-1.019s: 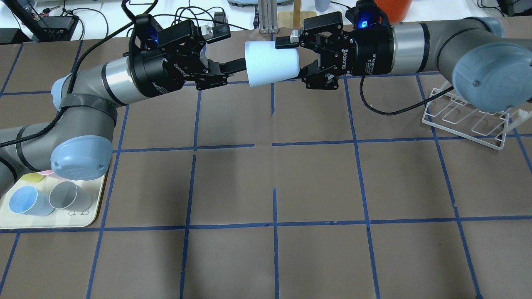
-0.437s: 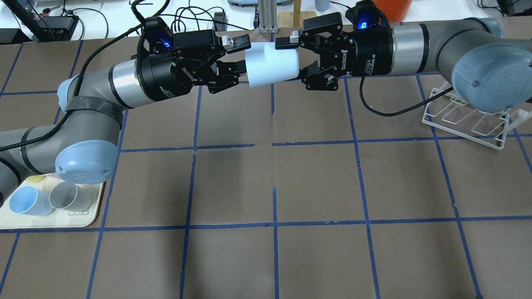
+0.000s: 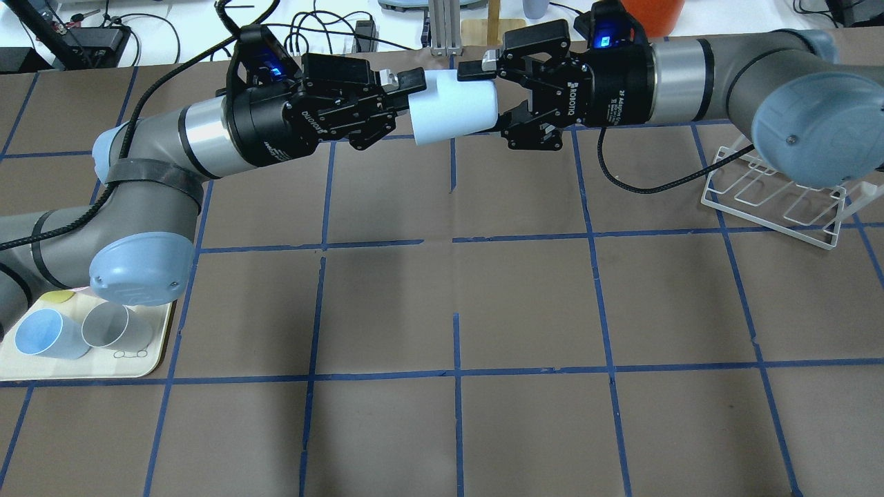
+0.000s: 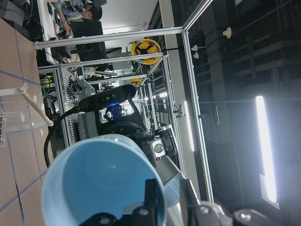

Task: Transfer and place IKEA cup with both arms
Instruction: 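Grasp the cup's rim with the left gripper while the right gripper holds, then open the right gripper and withdraw it while the left gripper carries the cup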

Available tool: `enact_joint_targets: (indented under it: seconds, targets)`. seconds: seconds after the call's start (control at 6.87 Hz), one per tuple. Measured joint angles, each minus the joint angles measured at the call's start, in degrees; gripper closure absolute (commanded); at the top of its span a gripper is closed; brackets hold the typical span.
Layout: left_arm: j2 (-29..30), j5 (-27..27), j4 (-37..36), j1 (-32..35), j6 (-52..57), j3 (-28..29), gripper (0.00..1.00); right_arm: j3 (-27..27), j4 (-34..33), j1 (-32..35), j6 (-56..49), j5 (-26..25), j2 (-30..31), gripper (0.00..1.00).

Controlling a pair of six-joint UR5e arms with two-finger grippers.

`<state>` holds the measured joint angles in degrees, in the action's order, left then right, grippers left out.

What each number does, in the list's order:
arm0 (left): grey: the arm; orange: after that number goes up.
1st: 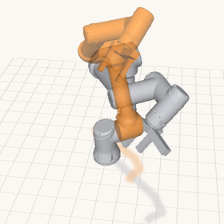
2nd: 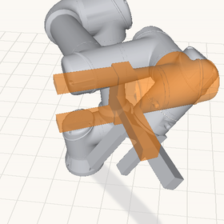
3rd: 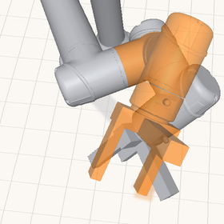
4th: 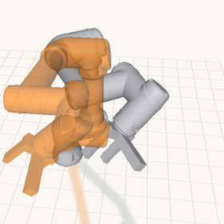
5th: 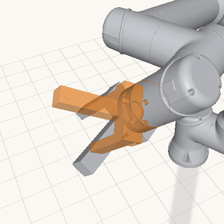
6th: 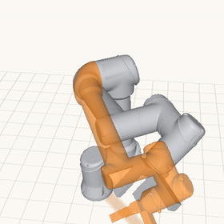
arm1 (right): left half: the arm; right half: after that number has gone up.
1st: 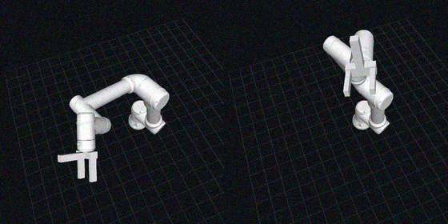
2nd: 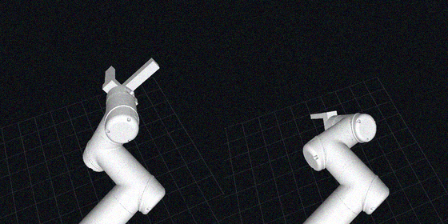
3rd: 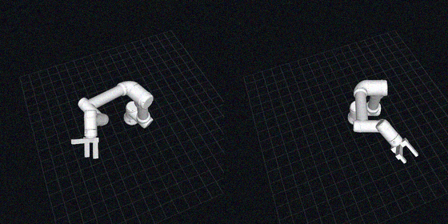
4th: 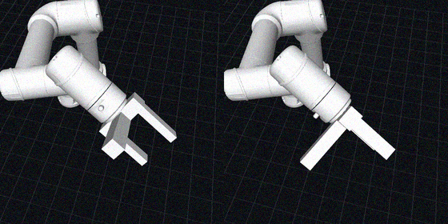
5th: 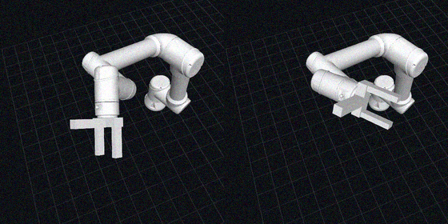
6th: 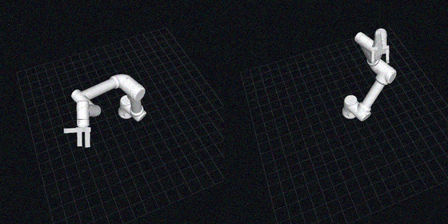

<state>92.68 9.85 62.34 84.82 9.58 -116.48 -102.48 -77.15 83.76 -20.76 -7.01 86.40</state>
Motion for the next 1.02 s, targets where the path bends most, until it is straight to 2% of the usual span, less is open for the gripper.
enact_joint_targets:
  seconds: [0.58, 1.02]
  targets:
    - [-0.21, -0.09, 0.07, 0.0, -0.08, 0.0, 1.0, 0.2, -0.17, -0.43, 3.18, -0.79, 0.3, 0.0]
    - [-0.43, -0.36, -0.01, 0.04, -0.55, -0.09, 1.0, 0.49, -0.14, -3.38, 4.93, -9.18, 0.72, 0.0]
